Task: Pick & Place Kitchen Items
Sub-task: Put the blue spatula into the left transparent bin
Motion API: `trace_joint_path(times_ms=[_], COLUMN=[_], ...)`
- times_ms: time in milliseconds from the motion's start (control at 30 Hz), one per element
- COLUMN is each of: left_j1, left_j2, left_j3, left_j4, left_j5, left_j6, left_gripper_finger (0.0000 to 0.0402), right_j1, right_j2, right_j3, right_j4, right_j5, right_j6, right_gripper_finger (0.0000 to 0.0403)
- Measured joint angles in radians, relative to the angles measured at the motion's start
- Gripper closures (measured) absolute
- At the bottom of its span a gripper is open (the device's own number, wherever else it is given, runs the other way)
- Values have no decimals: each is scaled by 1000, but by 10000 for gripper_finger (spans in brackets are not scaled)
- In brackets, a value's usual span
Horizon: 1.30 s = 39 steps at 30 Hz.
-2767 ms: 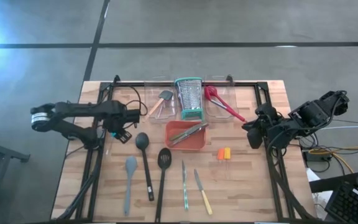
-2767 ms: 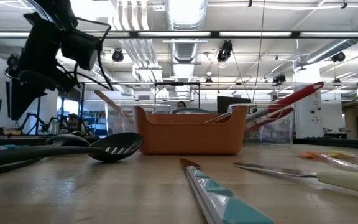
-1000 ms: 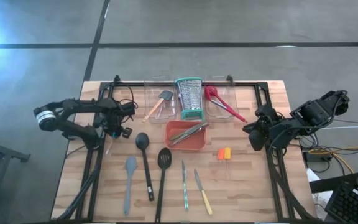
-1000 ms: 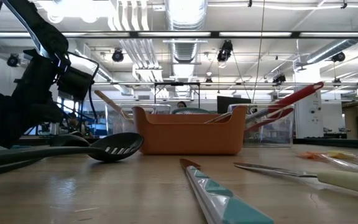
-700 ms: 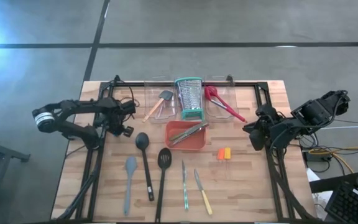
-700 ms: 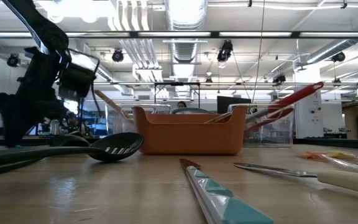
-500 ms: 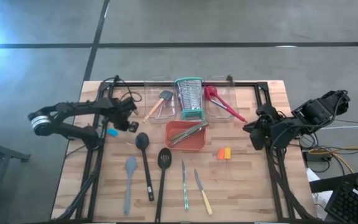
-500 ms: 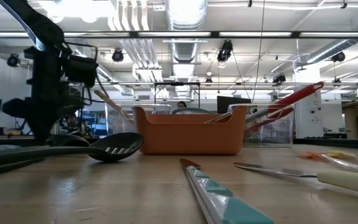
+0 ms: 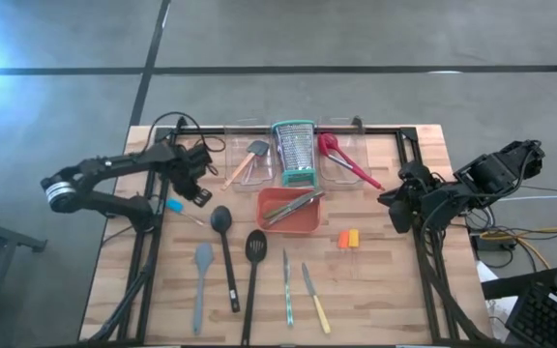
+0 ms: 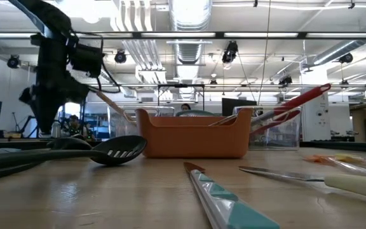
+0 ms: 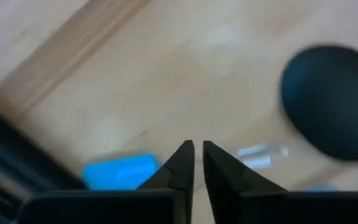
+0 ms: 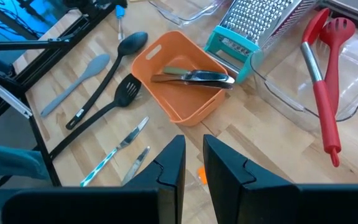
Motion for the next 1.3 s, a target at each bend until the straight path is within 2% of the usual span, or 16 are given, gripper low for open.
trace_joint_path(times_ms=[233, 400, 533, 633, 767, 1000, 1300], left_j1=[0, 0, 0, 2, 2, 2, 2], left_j2=[11, 34, 72, 99, 164, 285, 426], left_j3=[106, 91, 61, 61, 63, 49, 46], left_j4=[-117, -141, -236, -224, -227, -242, -218], left_j5=[-23, -29, -72, -107, -99, -116, -127], left_j6=[146, 139, 263, 266, 271, 242, 243], left_gripper_finger=[288, 206, 149, 119, 104, 108, 108], right_j1=[0, 0, 0, 0, -1, 0, 0], right_j2=[0, 0, 0, 0, 1, 9, 9], right_j3=[0, 0, 0, 0, 0, 0, 0], right_j4=[2, 2, 2, 2, 3, 17, 79], right_j5=[1, -1, -1, 6, 23, 44, 56], right_j6=[-7, 14, 36, 67, 103, 154, 68], right_gripper_finger=[351, 351, 351, 351, 351, 351, 351])
